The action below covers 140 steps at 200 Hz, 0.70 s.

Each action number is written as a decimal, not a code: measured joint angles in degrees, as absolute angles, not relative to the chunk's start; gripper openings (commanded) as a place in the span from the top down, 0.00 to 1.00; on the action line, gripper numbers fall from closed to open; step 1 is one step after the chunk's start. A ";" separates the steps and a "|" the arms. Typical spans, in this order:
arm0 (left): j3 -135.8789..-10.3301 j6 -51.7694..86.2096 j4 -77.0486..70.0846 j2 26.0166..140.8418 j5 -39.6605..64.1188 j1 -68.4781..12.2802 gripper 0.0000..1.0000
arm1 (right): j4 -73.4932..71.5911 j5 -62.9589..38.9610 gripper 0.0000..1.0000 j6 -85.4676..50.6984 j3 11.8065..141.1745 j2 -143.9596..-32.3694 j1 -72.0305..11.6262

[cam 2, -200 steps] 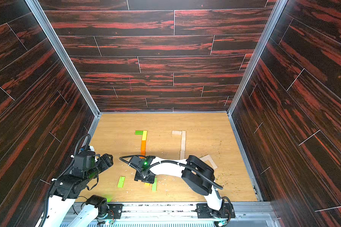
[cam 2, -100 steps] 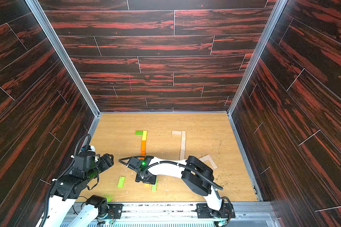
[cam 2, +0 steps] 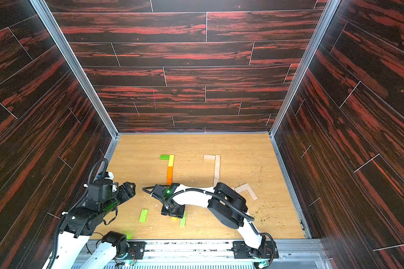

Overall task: Assemble a giraffe with building blocks
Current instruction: Pick up the building block from the center of the board.

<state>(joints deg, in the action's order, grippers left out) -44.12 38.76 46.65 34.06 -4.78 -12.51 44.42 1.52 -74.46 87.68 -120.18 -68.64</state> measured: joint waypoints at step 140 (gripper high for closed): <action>-42.13 38.44 40.77 28.60 18.61 -12.49 0.21 | 38.48 14.98 0.96 -52.47 79.96 -96.07 -64.90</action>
<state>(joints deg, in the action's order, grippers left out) -42.13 38.44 40.77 28.60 18.61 -12.49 38.48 14.98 -52.47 79.96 -96.07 -64.90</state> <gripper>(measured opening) 0.790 0.300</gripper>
